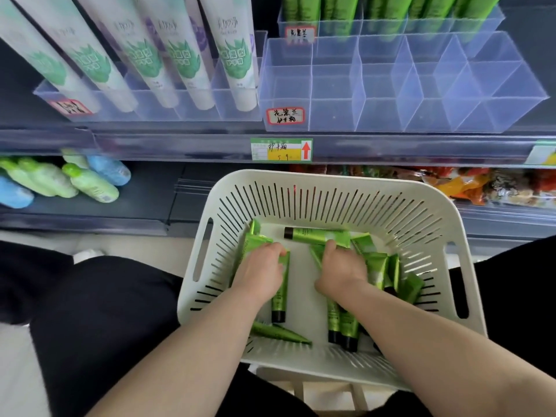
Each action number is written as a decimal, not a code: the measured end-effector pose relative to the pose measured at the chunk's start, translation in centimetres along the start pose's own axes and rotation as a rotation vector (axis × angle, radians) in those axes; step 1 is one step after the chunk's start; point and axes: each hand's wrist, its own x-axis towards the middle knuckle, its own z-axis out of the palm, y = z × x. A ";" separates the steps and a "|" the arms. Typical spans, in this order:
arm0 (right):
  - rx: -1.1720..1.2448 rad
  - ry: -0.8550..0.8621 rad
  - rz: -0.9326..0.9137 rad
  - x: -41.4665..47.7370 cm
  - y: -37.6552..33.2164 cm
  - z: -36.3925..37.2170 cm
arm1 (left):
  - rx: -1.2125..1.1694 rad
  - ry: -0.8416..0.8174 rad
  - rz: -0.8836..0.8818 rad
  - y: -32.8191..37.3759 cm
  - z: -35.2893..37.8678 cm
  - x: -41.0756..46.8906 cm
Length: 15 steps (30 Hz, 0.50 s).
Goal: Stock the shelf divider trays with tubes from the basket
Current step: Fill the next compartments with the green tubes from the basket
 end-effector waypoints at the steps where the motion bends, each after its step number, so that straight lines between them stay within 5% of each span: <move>1: -0.010 0.008 -0.039 -0.1 -0.3 0.0 | -0.005 0.009 -0.007 0.0 0.0 0.1; 6: 0.131 0.117 -0.195 -0.7 0.5 -1.3 | -0.002 0.023 -0.072 0.0 -0.3 0.2; 15: 0.369 0.261 -0.279 -2.2 4.1 -3.8 | 0.350 -0.289 -0.106 2.0 1.5 1.2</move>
